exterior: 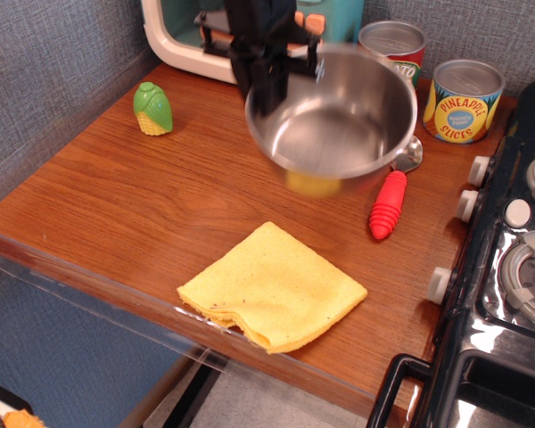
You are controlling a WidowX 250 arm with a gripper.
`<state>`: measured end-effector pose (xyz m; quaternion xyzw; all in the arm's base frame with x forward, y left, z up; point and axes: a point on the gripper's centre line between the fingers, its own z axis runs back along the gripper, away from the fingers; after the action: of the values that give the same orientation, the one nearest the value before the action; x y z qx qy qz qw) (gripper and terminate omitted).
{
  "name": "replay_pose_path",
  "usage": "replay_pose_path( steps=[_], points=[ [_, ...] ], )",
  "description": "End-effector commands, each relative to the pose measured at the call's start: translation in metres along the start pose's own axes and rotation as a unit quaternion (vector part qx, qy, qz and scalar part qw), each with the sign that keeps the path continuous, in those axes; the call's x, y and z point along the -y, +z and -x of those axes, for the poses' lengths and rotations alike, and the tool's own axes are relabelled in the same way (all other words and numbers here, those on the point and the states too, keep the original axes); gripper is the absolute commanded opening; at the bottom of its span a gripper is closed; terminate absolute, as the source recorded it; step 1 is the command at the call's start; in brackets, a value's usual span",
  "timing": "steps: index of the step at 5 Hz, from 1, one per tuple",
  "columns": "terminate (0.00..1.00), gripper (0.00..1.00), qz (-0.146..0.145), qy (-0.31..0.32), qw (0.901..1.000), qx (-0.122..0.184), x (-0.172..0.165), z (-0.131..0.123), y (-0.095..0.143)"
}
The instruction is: Put the pot right on top of the napkin.
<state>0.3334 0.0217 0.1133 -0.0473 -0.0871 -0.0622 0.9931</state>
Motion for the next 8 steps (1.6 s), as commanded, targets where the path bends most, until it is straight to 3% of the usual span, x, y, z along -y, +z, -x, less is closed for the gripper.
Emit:
replay_pose_path(
  steps=[1,5,6,8],
  points=[
    [0.0,0.0,-0.034,-0.027,0.999,-0.009,0.001,0.055,0.005],
    [0.0,0.0,-0.05,-0.04,0.9957,-0.066,-0.002,0.077,-0.021],
    [0.0,1.0,-0.05,-0.029,0.9944,-0.088,-0.01,0.08,-0.029],
    [0.0,1.0,-0.034,-0.034,0.9937,-0.101,-0.019,0.077,-0.036]
  ],
)
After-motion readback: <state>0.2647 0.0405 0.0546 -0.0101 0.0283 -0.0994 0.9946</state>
